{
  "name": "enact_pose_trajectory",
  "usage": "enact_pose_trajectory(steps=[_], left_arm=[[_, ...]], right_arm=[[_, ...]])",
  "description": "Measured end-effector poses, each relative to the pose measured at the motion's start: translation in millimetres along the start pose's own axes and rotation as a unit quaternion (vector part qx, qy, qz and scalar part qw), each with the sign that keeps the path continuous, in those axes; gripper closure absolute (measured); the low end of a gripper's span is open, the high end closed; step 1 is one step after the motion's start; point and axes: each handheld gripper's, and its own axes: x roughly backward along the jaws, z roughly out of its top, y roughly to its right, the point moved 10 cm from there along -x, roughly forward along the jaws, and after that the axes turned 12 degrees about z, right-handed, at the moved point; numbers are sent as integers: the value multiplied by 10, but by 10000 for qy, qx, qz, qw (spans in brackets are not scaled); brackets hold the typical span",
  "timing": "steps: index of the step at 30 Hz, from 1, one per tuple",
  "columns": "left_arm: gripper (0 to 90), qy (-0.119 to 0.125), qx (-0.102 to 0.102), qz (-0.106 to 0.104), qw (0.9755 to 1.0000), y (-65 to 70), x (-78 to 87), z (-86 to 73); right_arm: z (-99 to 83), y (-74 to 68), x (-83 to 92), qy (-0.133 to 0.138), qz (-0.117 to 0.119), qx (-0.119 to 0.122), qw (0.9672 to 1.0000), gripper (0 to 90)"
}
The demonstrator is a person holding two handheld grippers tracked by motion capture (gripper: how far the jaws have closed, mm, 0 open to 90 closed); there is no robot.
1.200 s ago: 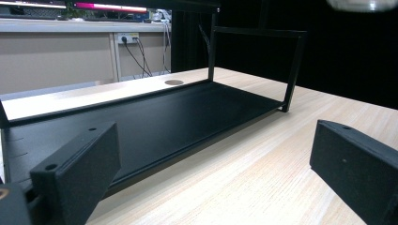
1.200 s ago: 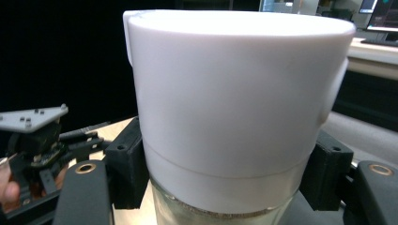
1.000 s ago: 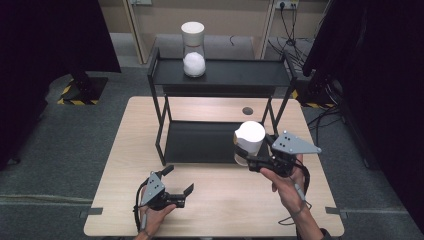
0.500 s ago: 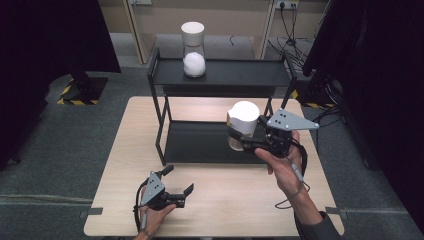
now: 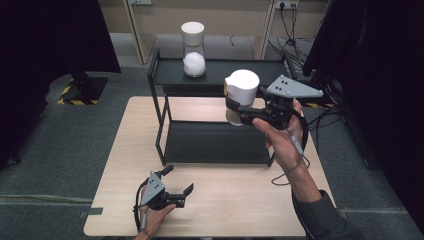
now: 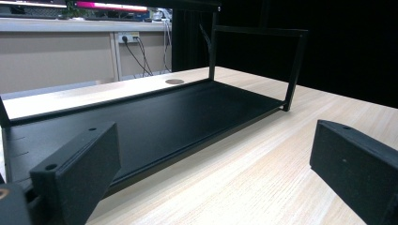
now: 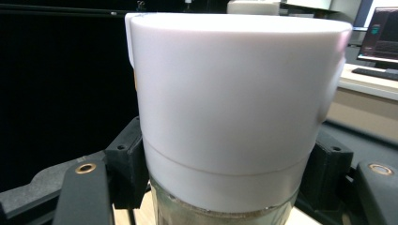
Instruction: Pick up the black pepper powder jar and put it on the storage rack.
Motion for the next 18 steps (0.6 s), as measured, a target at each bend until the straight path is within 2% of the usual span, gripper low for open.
enact_pose_trajectory(steps=[9,18], left_arm=[[17,10,7,6,10000,-7,3,2],[18,7,-1,-9,10000,1,3,1]], right_arm=[[264,198,-157,2,-228,-182,9996,310],[410,398,-344,-33,-575,-305,9979,310]])
